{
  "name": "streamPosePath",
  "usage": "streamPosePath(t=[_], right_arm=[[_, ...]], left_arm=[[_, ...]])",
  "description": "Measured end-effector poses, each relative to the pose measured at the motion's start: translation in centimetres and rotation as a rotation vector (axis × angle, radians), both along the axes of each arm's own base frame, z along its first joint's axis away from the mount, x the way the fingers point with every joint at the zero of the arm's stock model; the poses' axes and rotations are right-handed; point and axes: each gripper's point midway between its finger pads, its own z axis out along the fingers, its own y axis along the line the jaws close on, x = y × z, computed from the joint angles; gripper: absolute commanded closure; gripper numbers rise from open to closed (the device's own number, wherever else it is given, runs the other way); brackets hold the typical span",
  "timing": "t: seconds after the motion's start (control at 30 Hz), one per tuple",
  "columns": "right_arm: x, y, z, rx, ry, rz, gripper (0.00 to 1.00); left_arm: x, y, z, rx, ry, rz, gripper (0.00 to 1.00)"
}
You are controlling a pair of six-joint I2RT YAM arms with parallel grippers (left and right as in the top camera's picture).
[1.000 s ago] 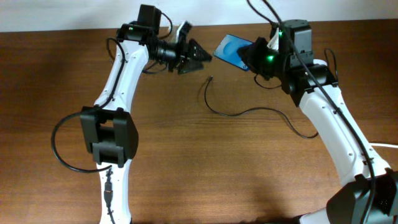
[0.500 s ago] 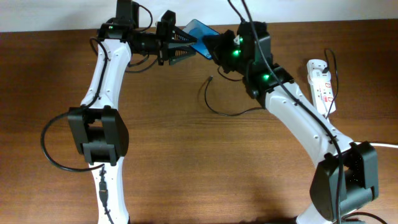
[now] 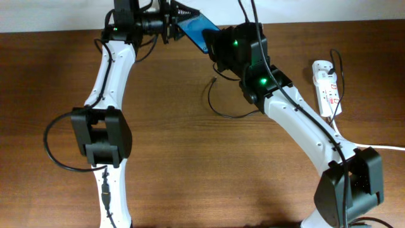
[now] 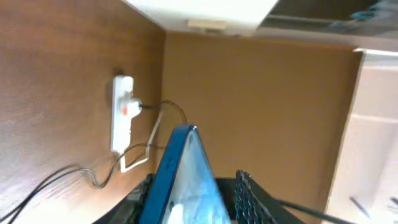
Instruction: Plug charger to phone and switch on socket
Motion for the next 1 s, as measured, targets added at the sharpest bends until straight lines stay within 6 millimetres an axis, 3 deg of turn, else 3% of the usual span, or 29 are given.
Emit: streamPosePath(t=[0.1,0.27,0.47,0.5,0.53,0.57,0.7,0.77,0.8,0.83,0.87,0.93,1.0], right_arm=[[0.2,0.1,1.0,0.046,-0.010,-0.007,0.96],[1.0,1.0,0.7,0.097,-0.028,0.015,0.96],[1.3,1.1,1.0,0.105,-0.044,-0.010,0.96],[1.3,1.0,1.0,0.106,-0.044,-0.016,0.96],[1.4,1.0,1.0,0.106,-0.046,-0.022,0.96],[1.4,0.9,1.1,0.110,-0.048,-0.026,0.96],[1.6,0.8,1.4,0.148,-0.035,-0.050,0.95],[1.6,0.8,1.4,0.148,-0.036,-0.051,0.78],[1.6,0.7,1.4,0.132,-0.046,-0.050,0.64],[1.6,0.8,1.3,0.120,-0.052,-0.046,0.42],[1.3,1.1,0.7,0.093,-0.045,-0.038,0.33],[1.0,1.9,0.4,0.030,-0.077,0.002,0.20],[1.0,1.8,0.4,-0.026,-0.116,0.036,0.19]], left_arm=[[0.8,-0.4,1.6,-0.053,-0.009,0.017,0.60],[1.1,-0.8,1.4,-0.064,0.041,0.037,0.60],[1.6,-0.7,1.4,-0.070,0.077,0.075,0.73],[1.7,-0.8,1.3,-0.070,0.081,0.081,0.78],[1.8,-0.9,1.3,-0.070,0.084,0.087,0.96],[1.8,-0.9,1.3,-0.070,0.091,0.091,1.00],[1.9,-1.2,1.2,-0.072,0.101,0.098,1.00],[1.9,-1.2,1.2,-0.071,0.101,0.099,1.00],[1.9,-1.2,1.1,-0.069,0.097,0.100,1.00],[1.9,-1.3,1.1,-0.068,0.091,0.099,1.00],[2.1,-1.5,1.1,-0.067,0.092,0.109,1.00],[2.4,-1.3,1.1,-0.065,0.096,0.133,1.00],[2.5,-0.8,1.1,-0.063,0.084,0.134,1.00]])
